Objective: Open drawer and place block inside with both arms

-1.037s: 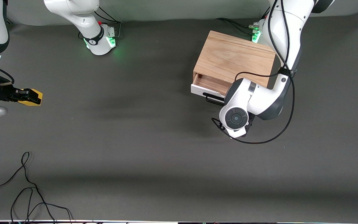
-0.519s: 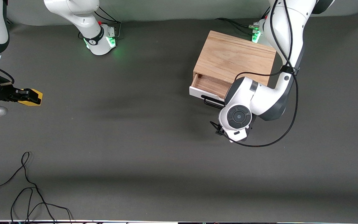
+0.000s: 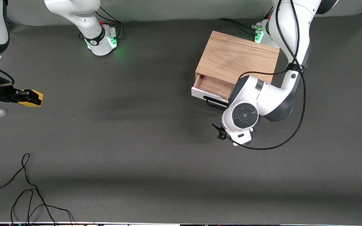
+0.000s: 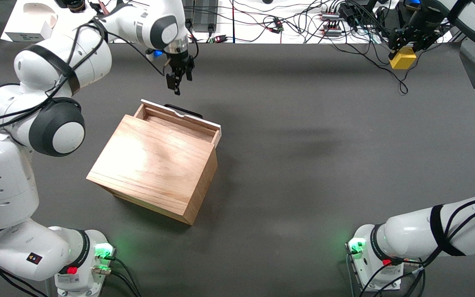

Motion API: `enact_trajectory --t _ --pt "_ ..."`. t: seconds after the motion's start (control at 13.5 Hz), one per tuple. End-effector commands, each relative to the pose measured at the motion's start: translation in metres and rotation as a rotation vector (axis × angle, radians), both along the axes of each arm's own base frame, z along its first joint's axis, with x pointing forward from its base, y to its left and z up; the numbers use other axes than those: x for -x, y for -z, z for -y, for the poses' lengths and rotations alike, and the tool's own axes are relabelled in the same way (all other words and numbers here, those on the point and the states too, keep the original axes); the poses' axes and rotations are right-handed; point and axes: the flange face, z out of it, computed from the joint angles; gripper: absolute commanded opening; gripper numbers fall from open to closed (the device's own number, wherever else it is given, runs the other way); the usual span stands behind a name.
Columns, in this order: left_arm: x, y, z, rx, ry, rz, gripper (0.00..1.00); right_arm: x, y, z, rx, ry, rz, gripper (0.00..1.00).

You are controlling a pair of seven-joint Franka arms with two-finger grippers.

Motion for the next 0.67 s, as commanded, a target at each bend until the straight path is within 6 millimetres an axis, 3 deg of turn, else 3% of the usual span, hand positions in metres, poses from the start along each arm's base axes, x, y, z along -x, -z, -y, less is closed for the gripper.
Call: enact_trajectory --t 0.0,0.15,0.22,0.37,0.59 --pt "-0.013 -0.076 -0.011 0.026 0.016 0.131 1.00 0.003 -0.005 0.001 0.015 0.005 0.015 0.36" --pt "-0.018 -0.124 -0.032 0.040 0.151 0.203 1.00 0.003 -0.005 0.001 0.015 0.004 0.017 0.36" --pt "-0.009 -0.152 -0.043 0.035 0.180 0.204 1.00 0.003 -0.005 0.001 0.015 0.005 0.015 0.36" --pt "-0.001 -0.190 -0.084 0.017 0.260 0.178 1.00 0.004 -0.005 0.000 0.015 0.004 0.015 0.36" --pt "0.023 -0.235 -0.122 0.006 0.592 0.140 1.00 0.006 -0.007 -0.014 0.005 0.033 0.008 0.36"
